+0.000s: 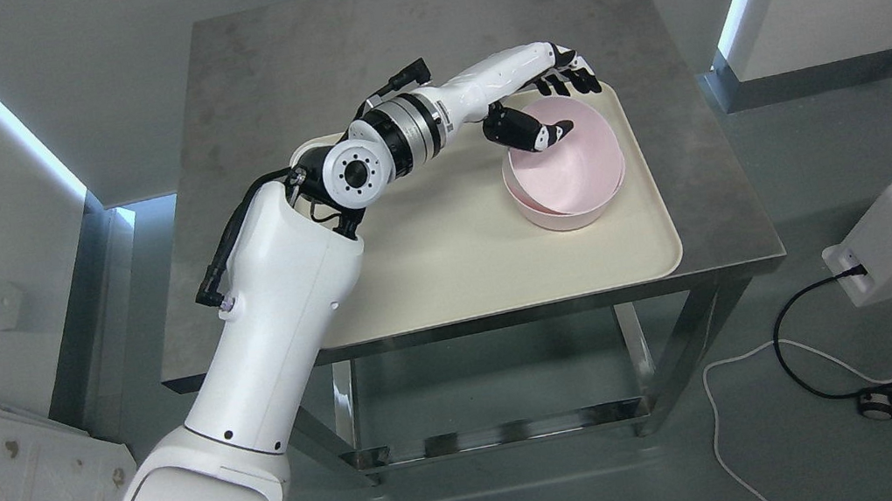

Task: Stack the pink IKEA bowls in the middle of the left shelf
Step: 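Release the stacked bowls and reposition the left hand beside them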

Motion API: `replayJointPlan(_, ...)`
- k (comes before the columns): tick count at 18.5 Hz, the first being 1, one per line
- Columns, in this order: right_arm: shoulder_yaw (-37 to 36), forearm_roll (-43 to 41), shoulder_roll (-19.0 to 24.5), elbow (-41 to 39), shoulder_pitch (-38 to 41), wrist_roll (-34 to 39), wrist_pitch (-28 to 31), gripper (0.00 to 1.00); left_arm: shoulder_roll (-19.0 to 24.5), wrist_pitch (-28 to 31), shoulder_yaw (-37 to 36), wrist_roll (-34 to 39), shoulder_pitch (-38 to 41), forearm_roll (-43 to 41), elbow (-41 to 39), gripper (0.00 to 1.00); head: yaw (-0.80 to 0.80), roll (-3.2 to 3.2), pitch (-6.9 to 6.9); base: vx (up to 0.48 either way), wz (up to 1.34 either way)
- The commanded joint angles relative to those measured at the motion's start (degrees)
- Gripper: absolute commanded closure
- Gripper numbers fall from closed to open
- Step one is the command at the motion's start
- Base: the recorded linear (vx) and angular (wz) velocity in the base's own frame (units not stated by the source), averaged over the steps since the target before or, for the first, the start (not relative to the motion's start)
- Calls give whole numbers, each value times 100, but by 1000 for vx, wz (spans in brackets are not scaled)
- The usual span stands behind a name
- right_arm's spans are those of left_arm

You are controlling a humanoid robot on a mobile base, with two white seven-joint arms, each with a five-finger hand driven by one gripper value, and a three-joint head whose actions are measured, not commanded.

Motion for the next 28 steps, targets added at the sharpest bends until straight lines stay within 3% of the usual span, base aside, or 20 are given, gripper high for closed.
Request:
replayJointPlan(1, -26, -9, -100, -100, 0, -1, 3, 0, 90, 14, 558, -19, 216, 624, -733, 57, 0, 0, 0, 0, 0)
replayJointPlan(4, -26, -9, -100, -100, 0, -1, 3, 0, 90, 58, 1085, -19, 470, 1651, -1312, 51, 0, 0, 0, 0, 0)
replayJointPlan(6, -26, -9, -100, -100, 0, -1, 3, 0, 90, 364, 1314, -19, 681, 2137, -1935, 36, 0, 0, 0, 0, 0)
replayJointPlan(8, -26, -9, -100, -100, 0, -1, 3, 0, 90, 507, 1307, -10, 866, 2331, -2437, 8, 0, 0, 0, 0, 0)
replayJointPlan(9, -26, -9, -100, -100, 0, -1, 3, 0, 90, 498, 1254, -28, 989, 2332, -2657, 0, 0, 0, 0, 0, 0)
replayJointPlan(11, -26, -9, -100, -100, 0, -1, 3, 0, 90, 332, 948, -63, 1488, 2332, -3175, 0, 0, 0, 0, 0, 0)
replayJointPlan(14, -26, -9, -100, -100, 0, -1, 3, 0, 90, -310, 394, -116, 1921, 2271, -3265, 0, 0, 0, 0, 0, 0)
replayJointPlan(21, -26, -9, -100, -100, 0, -1, 3, 0, 105, -311, 278, -116, 2597, 1841, -3274, 0, 0, 0, 0, 0, 0)
replayJointPlan(28, -26, -9, -100, -100, 0, -1, 3, 0, 113, -40, 181, -116, 2686, -135, -3239, 0, 0, 0, 0, 0, 0)
